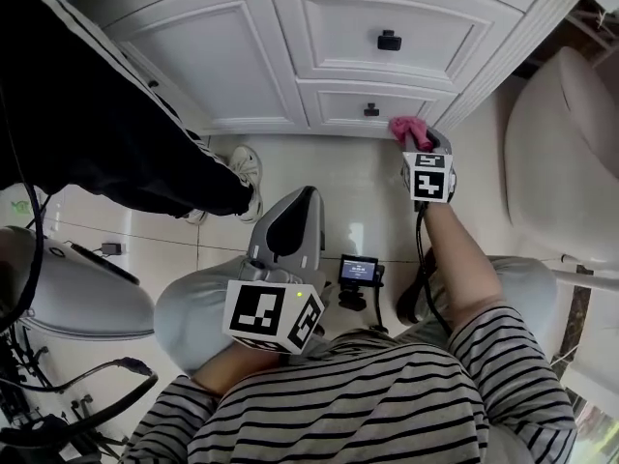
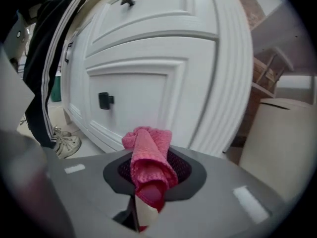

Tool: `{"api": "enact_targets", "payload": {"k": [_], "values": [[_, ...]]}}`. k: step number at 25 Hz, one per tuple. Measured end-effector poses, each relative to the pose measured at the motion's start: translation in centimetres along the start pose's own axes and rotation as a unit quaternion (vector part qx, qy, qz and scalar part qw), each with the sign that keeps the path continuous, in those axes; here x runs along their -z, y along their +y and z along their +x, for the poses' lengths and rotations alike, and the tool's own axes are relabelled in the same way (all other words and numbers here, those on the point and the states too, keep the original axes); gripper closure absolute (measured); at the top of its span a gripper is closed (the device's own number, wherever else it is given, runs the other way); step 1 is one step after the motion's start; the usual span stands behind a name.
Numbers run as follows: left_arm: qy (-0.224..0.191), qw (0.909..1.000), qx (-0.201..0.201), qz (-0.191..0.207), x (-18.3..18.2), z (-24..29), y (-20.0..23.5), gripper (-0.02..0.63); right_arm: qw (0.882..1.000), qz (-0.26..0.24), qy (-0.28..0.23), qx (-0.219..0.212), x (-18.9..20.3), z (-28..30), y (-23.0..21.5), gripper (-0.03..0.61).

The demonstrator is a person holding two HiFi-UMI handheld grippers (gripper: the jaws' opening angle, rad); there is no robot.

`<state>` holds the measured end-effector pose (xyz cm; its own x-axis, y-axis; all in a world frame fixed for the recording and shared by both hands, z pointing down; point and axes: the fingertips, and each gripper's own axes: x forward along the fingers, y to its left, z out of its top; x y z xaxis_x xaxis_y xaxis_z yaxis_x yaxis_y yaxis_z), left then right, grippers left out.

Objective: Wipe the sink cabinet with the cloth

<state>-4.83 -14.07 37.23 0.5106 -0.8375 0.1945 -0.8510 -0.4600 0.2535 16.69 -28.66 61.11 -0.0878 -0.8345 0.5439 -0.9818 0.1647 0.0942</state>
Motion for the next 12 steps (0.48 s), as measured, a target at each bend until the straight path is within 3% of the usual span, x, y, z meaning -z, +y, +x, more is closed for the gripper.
{"api": "enact_targets", "payload": {"k": [3, 7, 9, 12], "values": [[-0.006, 0.9999, 0.005, 0.014, 0.1, 0.1, -0.7, 0.620, 0.999, -0.008, 0.010, 0.037, 0.6, -1.5, -3.3, 0.483], [-0.009, 0.9994, 0.002, 0.033, -0.1, -0.6, -1.4, 0.620, 0.996, 0.029, 0.013, 0.086, 0.6, -4.9, -7.1, 0.488], [-0.013, 0.9988, -0.001, 0.047, -0.1, -0.9, -1.7, 0.620, 0.995, 0.044, -0.013, 0.086, -1.8, -7.7, -8.1, 0.488], [-0.022, 0.9975, -0.007, 0.066, -0.5, -1.3, -2.0, 0.620, 0.992, 0.056, -0.091, 0.061, -8.3, -13.3, -8.6, 0.488]]}}
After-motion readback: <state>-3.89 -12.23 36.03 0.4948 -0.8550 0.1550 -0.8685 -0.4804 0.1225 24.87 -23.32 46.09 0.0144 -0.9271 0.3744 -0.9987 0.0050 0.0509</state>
